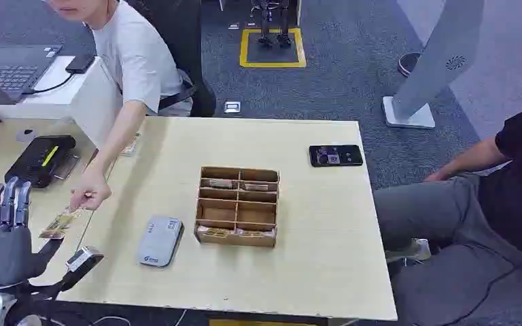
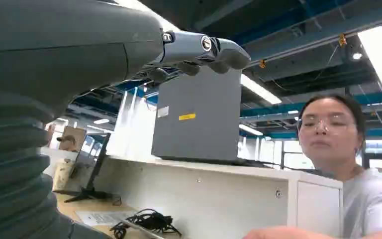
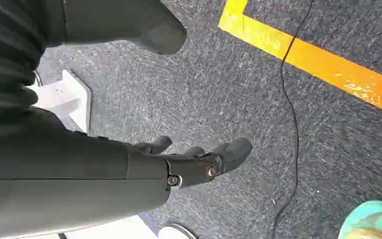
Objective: Pass the card to the sensor for recognition and then transmit it.
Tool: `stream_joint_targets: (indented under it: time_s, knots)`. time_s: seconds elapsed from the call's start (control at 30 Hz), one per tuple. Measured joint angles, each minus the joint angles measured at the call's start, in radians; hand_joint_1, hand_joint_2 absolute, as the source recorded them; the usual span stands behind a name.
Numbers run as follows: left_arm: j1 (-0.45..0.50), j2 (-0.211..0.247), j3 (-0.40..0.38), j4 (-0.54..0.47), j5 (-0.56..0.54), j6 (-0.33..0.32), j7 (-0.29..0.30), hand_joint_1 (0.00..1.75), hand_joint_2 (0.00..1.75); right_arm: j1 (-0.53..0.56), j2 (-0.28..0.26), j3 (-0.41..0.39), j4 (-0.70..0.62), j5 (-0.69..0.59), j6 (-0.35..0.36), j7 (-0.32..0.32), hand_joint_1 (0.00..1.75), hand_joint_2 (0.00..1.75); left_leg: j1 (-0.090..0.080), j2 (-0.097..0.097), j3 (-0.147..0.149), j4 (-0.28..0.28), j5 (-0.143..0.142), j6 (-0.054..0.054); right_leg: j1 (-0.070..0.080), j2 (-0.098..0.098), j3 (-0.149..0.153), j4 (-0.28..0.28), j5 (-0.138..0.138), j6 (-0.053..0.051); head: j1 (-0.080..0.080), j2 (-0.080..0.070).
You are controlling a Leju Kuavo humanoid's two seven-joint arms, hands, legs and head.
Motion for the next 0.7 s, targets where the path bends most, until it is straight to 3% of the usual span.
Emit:
stream_joint_targets:
  time_s: [0.2,0.23,0.27,0.3,0.7]
  knots:
    - [-0.001,0.010,-0.008,0.022,0.003,-0.015,0.005,0.00,1.75,-0.001,0.000,0.005,0.003,0.001,0.009,0.011,0.00,1.75,0.000,0.000,0.000,0.000,0.000,0.000,0.000,0.000,0.000,0.000,0.000,0.000,0.000,0.000]
    - [-0.001,0.010,-0.008,0.025,0.005,-0.020,0.007,0.14,1.75,-0.001,0.000,0.007,0.003,0.001,0.009,0.011,0.00,1.75,0.000,0.000,0.000,0.000,0.000,0.000,0.000,0.000,0.000,0.000,0.000,0.000,0.000,0.000]
    - [-0.001,0.010,-0.009,0.028,0.010,-0.021,0.007,1.59,1.75,-0.001,0.000,0.009,0.003,0.001,0.008,0.010,0.00,1.75,0.000,0.000,0.000,0.000,0.000,0.000,0.000,0.000,0.000,0.000,0.000,0.000,0.000,0.000]
    - [-0.002,0.010,-0.009,0.030,0.012,-0.022,0.007,1.75,1.75,-0.001,0.000,0.010,0.003,0.000,0.008,0.009,0.00,1.75,0.000,0.000,0.000,0.000,0.000,0.000,0.000,0.000,0.000,0.000,0.000,0.000,0.000,0.000]
    - [0.000,0.016,-0.014,0.037,0.055,-0.050,0.002,1.75,1.75,-0.001,0.000,0.021,0.004,0.000,0.008,0.003,0.00,1.75,0.000,0.000,0.000,0.000,0.000,0.000,0.000,0.000,0.000,0.000,0.000,0.000,0.000,0.000]
